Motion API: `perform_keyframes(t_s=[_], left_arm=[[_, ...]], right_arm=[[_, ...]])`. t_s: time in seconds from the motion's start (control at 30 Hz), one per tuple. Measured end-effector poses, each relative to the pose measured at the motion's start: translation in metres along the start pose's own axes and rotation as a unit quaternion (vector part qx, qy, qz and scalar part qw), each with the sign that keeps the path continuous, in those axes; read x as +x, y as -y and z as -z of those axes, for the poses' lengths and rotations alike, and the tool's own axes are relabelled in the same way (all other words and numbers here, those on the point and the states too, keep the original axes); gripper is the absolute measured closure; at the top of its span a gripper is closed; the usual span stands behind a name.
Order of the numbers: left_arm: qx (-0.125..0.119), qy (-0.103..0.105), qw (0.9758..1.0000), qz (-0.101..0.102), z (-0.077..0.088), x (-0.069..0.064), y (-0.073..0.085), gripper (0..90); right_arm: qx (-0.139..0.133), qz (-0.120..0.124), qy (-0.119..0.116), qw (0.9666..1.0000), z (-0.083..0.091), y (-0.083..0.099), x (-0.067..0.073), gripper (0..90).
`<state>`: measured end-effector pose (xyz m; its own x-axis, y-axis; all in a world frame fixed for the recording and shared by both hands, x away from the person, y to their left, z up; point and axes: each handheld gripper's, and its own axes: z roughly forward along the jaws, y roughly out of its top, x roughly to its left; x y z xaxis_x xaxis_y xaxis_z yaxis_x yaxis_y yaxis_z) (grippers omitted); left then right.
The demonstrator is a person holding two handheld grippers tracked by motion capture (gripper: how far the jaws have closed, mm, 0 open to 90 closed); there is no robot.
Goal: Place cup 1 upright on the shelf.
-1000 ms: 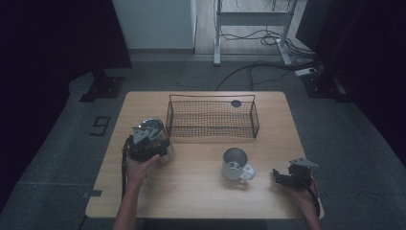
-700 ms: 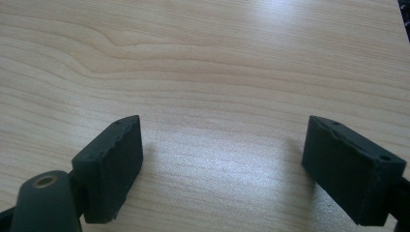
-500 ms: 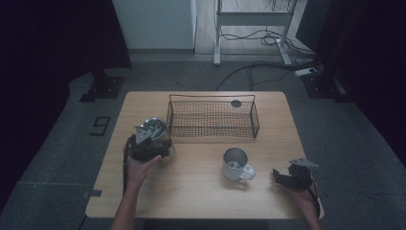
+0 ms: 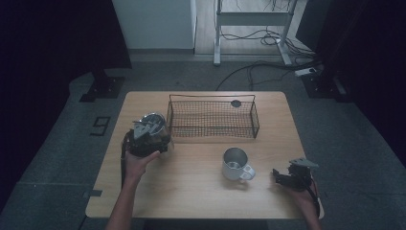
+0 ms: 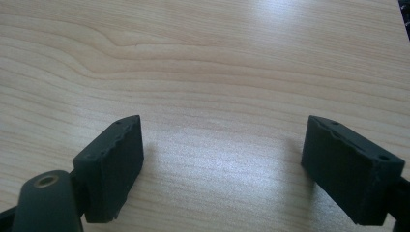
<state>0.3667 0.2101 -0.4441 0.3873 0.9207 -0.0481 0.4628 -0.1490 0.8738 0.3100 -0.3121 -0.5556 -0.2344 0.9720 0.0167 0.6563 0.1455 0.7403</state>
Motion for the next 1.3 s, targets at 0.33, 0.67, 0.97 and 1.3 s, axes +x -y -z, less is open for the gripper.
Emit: perform_keyframes(t_s=[0.33,0.67,0.97,1.3], left_arm=[[-0.007,0.008,0.9999,-0.005,0.002,-0.003,-0.006,4.0],[-0.015,0.008,0.9998,-0.009,0.005,-0.006,-0.02,4.0],[-0.02,0.009,0.9997,-0.012,0.008,-0.009,-0.032,4.0],[-0.023,0.012,0.9996,-0.011,0.007,-0.01,-0.042,4.0]], right_arm=[[0.0,0.0,0.001,1.0,0.0,0.0,0.0,14.5],[0.0,-0.001,0.002,1.0,0.0,0.0,0.0,14.6],[0.0,-0.002,0.003,1.0,0.0,0.0,0.0,14.7],[-0.001,-0.003,0.003,1.0,0.0,0.0,0.0,14.6]])
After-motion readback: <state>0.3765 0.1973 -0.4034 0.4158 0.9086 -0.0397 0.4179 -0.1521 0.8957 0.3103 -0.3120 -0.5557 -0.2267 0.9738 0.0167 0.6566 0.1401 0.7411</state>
